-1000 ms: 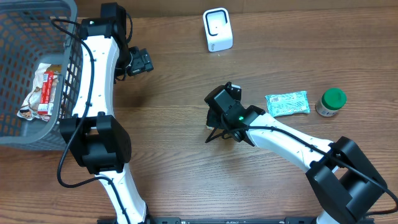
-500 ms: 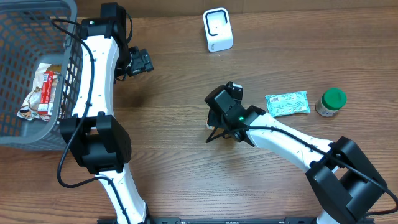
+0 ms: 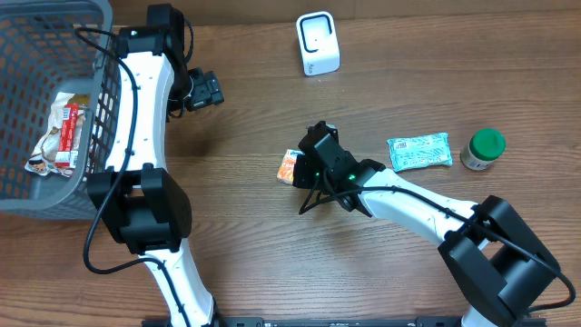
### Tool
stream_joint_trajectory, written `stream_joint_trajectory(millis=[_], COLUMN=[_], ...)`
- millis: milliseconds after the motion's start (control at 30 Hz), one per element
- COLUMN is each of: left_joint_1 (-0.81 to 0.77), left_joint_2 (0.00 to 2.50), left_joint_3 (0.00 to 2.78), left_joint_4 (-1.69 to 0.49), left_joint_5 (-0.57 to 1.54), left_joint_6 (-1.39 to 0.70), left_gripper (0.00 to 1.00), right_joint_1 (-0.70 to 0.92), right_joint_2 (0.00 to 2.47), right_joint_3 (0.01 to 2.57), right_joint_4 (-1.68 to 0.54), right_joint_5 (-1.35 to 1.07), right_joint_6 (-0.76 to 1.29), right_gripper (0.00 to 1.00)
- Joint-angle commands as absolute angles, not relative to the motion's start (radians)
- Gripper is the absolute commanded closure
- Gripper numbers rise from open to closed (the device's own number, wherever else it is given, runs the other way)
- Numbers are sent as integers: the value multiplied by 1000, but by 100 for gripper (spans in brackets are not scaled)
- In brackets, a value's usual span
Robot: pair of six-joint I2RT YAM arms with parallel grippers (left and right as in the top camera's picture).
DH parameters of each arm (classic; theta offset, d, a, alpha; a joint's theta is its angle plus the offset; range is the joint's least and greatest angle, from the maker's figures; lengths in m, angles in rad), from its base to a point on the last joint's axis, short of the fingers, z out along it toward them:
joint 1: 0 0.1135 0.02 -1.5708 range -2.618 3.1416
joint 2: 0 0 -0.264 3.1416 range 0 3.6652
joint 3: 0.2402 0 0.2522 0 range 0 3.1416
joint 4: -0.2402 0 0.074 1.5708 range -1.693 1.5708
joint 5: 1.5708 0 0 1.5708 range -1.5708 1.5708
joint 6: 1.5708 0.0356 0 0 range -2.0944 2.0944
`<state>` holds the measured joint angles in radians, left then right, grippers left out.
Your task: Scan the item barcode
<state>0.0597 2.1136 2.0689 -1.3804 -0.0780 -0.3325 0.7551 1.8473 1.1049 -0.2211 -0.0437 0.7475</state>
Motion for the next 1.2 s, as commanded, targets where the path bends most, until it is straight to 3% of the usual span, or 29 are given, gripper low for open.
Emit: stream_joint_trajectory(millis=[0,100,200,300,533,1167], left_joint_1=[59,59,58,58,58,58], left_joint_2=[2112,2112,2112,2112,2112,2112], left_joint_3=[2064,2064,2064,2064,2064,2064], left_joint_4=[-1380,-1380,-1380,-1379,-1380,-1380], left_joint_5=[-70,-70,-70,-70,-70,-70], left_joint_6=[-314,-314,-314,-314,-314,-314], left_gripper=[0,0,0,0,0,0], right_joint_1=[758,755,749,750,752,752], right_joint_2=[1852,1853,1854,1861,1900,2006], right_joint_3=[1105,1105,1105,1105,1105,1105], right_joint_4=[-223,-215,-187,-164,-165,-72], right_joint_5=[-44,28,61,70,70,-43], right_joint_6=[699,699,706,712,759,846], right_gripper=[89,81,67,61,60,72])
